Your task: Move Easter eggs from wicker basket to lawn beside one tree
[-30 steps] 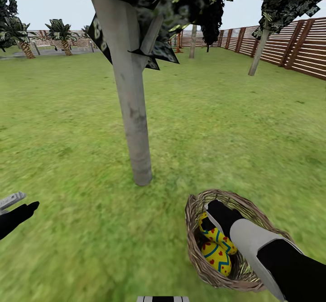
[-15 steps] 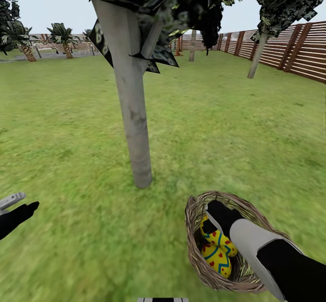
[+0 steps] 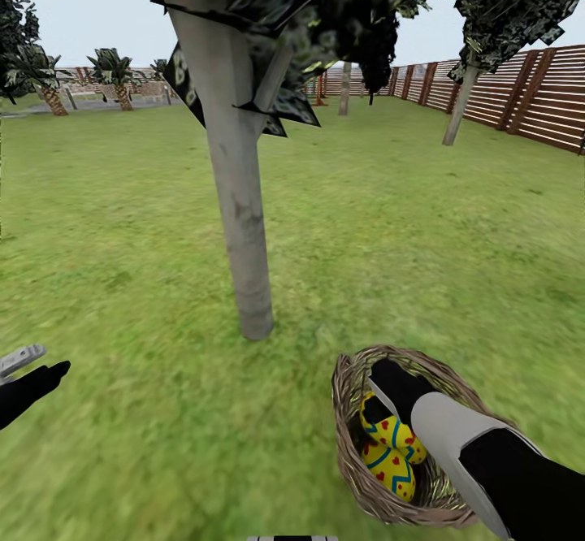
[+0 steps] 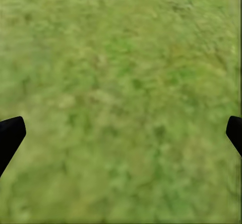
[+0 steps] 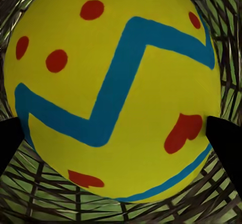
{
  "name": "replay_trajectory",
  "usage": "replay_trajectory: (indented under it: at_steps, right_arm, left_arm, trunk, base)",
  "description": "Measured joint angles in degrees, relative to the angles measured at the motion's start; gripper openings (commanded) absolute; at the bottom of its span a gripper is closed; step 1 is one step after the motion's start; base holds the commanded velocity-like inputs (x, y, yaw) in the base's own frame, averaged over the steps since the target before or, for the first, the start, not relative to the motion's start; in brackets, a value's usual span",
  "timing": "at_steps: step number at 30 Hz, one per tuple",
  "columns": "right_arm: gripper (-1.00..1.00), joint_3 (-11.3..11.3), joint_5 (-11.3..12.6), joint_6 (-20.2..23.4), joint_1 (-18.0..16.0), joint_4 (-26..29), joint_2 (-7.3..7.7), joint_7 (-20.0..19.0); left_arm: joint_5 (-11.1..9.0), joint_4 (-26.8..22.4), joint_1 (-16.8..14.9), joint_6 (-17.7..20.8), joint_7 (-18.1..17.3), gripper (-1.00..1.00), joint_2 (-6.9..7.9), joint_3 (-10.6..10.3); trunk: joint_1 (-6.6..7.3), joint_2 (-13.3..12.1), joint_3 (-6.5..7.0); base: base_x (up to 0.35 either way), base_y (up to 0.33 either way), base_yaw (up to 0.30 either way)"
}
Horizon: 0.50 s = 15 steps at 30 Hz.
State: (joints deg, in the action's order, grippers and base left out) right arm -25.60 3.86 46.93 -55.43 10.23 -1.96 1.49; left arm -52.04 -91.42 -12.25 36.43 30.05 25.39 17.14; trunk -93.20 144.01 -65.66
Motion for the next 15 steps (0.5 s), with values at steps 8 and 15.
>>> replay_trajectory:
  at_steps: [8, 15]
  right_arm:
    - [-1.0, 0.17, 0.09, 0.01, 0.0, -1.48, 0.0, -0.12]
    - [-1.0, 0.22, 0.1, 1.88, 0.0, -1.71, -0.05, -0.19]
  left_arm:
    - [-0.01, 0.0, 0.01, 0.0, 0.0, 1.0, 0.0, -0.01]
    - [0.0, 0.0, -0.02, 0.0, 0.0, 1.0, 0.08, -0.01]
  trunk:
    - [0.1, -0.06, 0.89]
    - [0.28, -0.15, 2.44]
  base:
    - [0.0, 0.0, 0.0]
    - [0.0, 0.0, 0.0]
